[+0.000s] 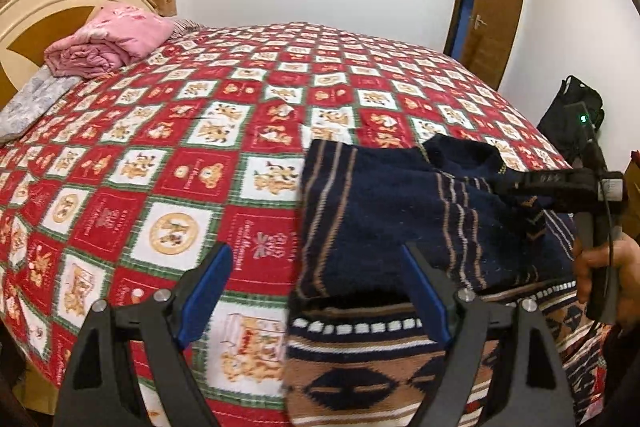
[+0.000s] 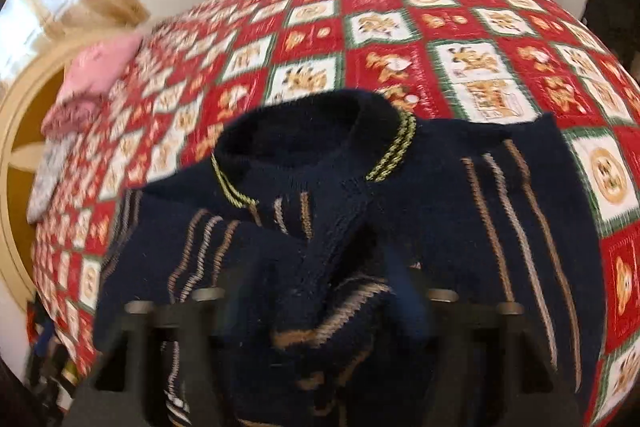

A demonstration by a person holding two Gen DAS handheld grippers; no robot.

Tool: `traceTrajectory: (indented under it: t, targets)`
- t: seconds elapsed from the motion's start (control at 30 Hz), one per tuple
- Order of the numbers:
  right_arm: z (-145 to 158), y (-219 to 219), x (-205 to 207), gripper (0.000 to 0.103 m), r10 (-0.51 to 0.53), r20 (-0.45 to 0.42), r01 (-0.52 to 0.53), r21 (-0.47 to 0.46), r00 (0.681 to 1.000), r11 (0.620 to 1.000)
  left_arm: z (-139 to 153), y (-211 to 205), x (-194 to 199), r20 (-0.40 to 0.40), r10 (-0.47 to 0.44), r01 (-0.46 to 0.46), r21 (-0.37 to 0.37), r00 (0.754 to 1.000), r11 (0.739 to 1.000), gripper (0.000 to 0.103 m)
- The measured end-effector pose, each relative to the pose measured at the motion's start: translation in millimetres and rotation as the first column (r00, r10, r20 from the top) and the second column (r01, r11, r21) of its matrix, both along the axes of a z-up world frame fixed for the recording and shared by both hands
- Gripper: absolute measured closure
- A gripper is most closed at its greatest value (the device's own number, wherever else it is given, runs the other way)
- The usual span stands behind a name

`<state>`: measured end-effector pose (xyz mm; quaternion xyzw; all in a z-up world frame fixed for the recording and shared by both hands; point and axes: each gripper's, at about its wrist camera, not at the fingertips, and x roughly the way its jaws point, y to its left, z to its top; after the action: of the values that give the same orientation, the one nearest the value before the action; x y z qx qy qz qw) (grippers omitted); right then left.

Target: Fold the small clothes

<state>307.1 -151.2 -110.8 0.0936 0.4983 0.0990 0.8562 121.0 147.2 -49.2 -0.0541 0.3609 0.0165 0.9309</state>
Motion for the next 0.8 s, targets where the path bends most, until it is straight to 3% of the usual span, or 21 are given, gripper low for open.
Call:
traceTrajectory:
  t: [0.1,0.2,0.27,0.37,0.5,0.6,0.8]
  targets:
    - [10.7,-6.5,-3.9,0.081,0.004,0.031,-0.005,0.043,1.000,0.999,-0.8,4.0,3.6,0.001,0.014,-0.014,-0.004,1.000,1.000,0.016]
    - [39.4,-20.5,-20.9,0.082,0.013,0.136,-0.032,0.138,0.991,0.990,-2.3,4.3,9.6,0.000,0.020,-0.020,-0.024,1.000,1.000,0.016]
    - [58.4,-35.5,-36.0,0.094,0.009,0.237,-0.066,0.233,0.971,0.970,-3.8,1.1,12.1,-0.001,0.016,-0.016,-0.026,1.000,1.000,0.016]
    - [70.1,-67.9,-63.6,0.094,-0.041,0.368,-0.079,0.306,0.929,0.949,-9.5,-9.8,16.4,-0.016,-0.006,0.006,-0.008,1.000,1.000,0.016]
    - [27.2,-99.3,-73.8,0.094,-0.100,0.258,0.041,0.224,0.961,0.974,-17.7,-20.3,19.1,-0.044,-0.028,0.028,-0.001,0.999,1.000,0.016]
    - [-6.1,-119.0,-82.4,0.094,-0.158,0.146,0.123,0.227,0.977,0.966,-21.1,-25.9,21.2,-0.059,-0.034,0.034,0.002,0.998,0.999,0.016]
    - [-1.3,-122.7,-91.8,0.088,-0.147,0.141,0.112,0.226,0.979,0.968,-19.8,-29.2,22.2,-0.056,-0.038,0.039,0.021,0.998,0.999,0.016]
